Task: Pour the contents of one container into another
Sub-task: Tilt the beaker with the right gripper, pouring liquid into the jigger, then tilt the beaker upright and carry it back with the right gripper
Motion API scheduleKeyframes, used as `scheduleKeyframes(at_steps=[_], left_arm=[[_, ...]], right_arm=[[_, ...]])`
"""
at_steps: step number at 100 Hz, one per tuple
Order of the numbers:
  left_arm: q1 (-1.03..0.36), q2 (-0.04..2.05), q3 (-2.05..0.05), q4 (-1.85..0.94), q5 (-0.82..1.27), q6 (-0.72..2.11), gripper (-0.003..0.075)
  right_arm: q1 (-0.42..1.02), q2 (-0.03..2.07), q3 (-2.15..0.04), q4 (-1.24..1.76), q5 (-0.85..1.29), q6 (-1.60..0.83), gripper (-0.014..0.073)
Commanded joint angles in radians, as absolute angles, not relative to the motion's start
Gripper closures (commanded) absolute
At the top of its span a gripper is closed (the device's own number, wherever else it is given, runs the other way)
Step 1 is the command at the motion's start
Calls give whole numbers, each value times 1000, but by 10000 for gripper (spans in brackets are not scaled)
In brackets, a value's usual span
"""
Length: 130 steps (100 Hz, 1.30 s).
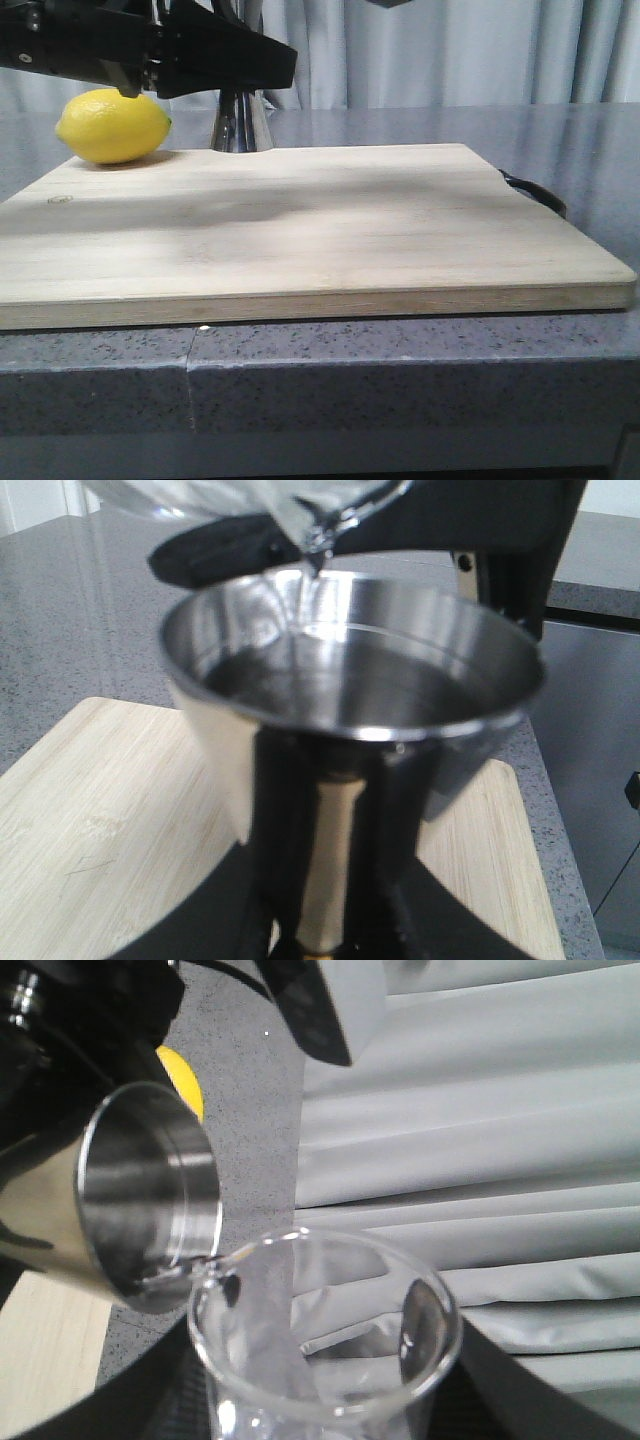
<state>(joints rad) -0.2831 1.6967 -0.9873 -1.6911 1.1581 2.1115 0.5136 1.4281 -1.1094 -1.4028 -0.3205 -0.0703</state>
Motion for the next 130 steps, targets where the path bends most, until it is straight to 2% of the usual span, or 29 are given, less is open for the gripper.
scheduleKeyframes(at_steps=[1, 24, 56, 112, 130], left_arm=[[-292, 1650, -1018, -1759, 1278, 2104, 739], [-292, 1650, -1018, -1759, 1278, 2104, 739], [-292, 1650, -1018, -1759, 1278, 2104, 739], [-292, 1650, -1018, -1759, 1278, 2104, 739], [-292, 1650, -1018, -1759, 1278, 2104, 739]], right_arm=[[513, 1386, -1148, -1387, -332, -76, 360], [513, 1386, -1148, -1383, -332, -76, 360], [513, 1386, -1148, -1216, -332, -75, 360], [509, 1386, -1148, -523, -270, -75, 360], [458, 1388, -1132, -348, -267, -75, 360]])
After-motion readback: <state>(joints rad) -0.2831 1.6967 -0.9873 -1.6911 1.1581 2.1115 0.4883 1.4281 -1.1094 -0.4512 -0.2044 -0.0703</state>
